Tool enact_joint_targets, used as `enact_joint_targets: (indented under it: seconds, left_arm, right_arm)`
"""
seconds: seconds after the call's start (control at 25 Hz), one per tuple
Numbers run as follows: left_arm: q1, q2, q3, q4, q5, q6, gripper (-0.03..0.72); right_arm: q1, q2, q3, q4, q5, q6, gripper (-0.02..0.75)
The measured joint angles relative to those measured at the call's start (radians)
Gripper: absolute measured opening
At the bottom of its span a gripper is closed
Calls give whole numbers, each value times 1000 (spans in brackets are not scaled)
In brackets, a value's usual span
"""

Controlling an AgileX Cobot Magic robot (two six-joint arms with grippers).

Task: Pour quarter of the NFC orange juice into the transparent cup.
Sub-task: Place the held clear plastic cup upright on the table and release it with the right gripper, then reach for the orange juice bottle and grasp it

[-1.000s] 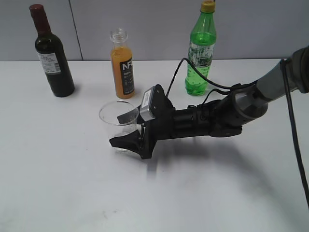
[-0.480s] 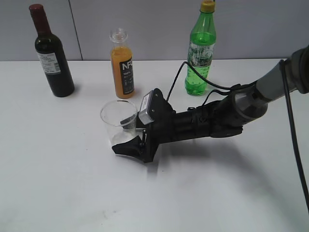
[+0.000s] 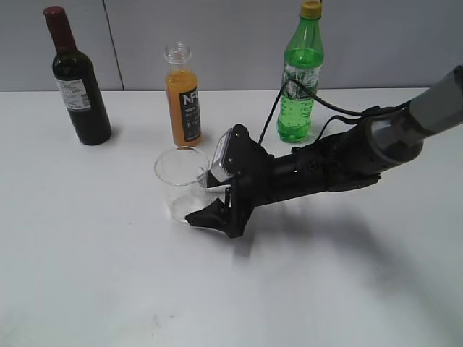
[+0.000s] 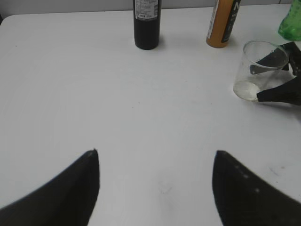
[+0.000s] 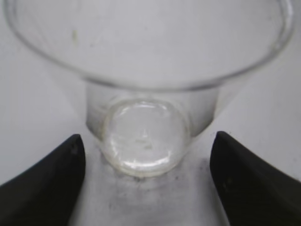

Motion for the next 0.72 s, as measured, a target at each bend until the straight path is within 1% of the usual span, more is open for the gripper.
enact_joint_targets:
  seconds: [0.12, 0.4, 0.48, 0.6, 0.72]
  left_arm:
    - [0, 0, 0, 0, 0, 0, 569]
    - [0, 0, 0, 0, 0, 0, 569]
    - [0, 0, 0, 0, 0, 0, 569]
    - [0, 0, 0, 0, 0, 0, 569]
    - [0, 0, 0, 0, 0, 0, 569]
  right_arm:
    - [0, -26, 14, -78, 57, 48, 633]
    - [0, -93, 17, -227, 131, 239, 620]
    - [0, -120, 17, -283, 172, 318, 615]
    - [0, -162, 18, -400, 227, 438, 610]
    - [0, -206, 18, -484, 251, 545, 603]
